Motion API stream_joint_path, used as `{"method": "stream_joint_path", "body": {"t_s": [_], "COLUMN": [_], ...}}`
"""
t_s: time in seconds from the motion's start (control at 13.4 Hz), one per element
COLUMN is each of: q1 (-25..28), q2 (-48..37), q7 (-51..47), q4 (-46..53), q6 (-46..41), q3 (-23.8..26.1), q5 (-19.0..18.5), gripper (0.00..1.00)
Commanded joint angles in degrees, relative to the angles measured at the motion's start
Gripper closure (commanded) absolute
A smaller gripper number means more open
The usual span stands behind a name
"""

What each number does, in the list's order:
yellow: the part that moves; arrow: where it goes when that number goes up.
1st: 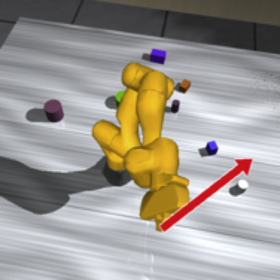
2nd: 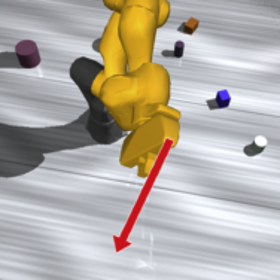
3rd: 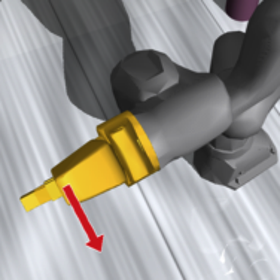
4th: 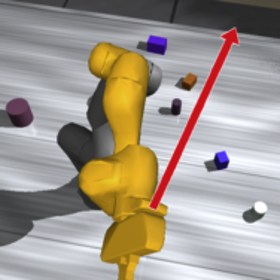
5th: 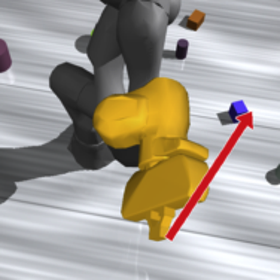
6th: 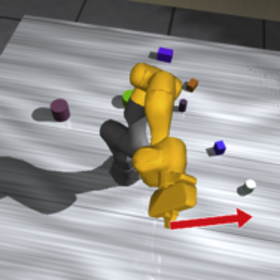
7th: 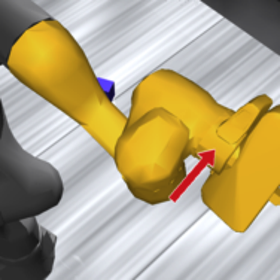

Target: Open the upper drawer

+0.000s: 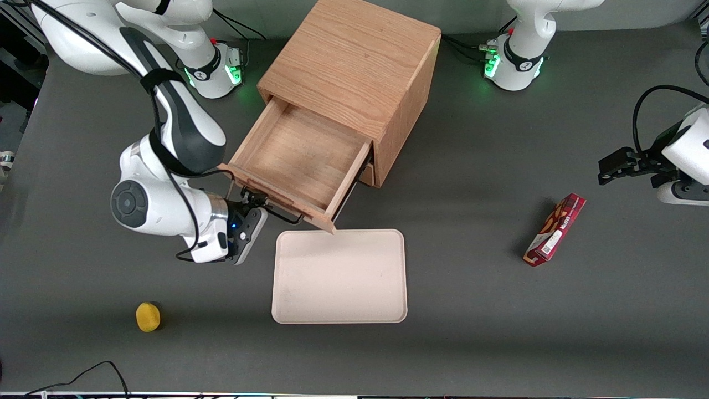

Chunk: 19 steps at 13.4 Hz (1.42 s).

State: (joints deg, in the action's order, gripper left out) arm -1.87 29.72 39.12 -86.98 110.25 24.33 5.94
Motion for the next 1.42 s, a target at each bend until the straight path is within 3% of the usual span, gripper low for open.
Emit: {"method": "stream_joint_path", "body": {"t_s": [0.0, 0.22, 0.52, 0.67, 0.9, 0.97, 1.12, 1.35], "q1": [0.81, 0.90, 0.73, 0.55, 0.90, 0.55, -0.41, -0.68], "q2": [3.93, 5.79, 2.03, -2.10, -10.10, -11.86, -14.68, -20.99], "q7": [2.02, 1.31, -2.00, -14.79, -43.87, -46.91, -46.68, -42.99], "q4": [7.50, 16.03, 21.41, 21.33, 19.31, 18.96, 18.43, 12.15], "q6": [-3.28, -12.05, -16.56, -16.82, -21.37, -24.26, -28.48, -34.23], "q3": [-2.43, -2.53, -2.62, -2.18, -2.00, -2.53, -4.62, -13.40], "q5": [-1.98, -1.90, -1.63, -1.37, -2.07, -3.20, -6.46, -6.38], "gripper": [0.00, 0.00, 0.00, 0.00, 0.00, 0.00, 0.00, 0.00]}}
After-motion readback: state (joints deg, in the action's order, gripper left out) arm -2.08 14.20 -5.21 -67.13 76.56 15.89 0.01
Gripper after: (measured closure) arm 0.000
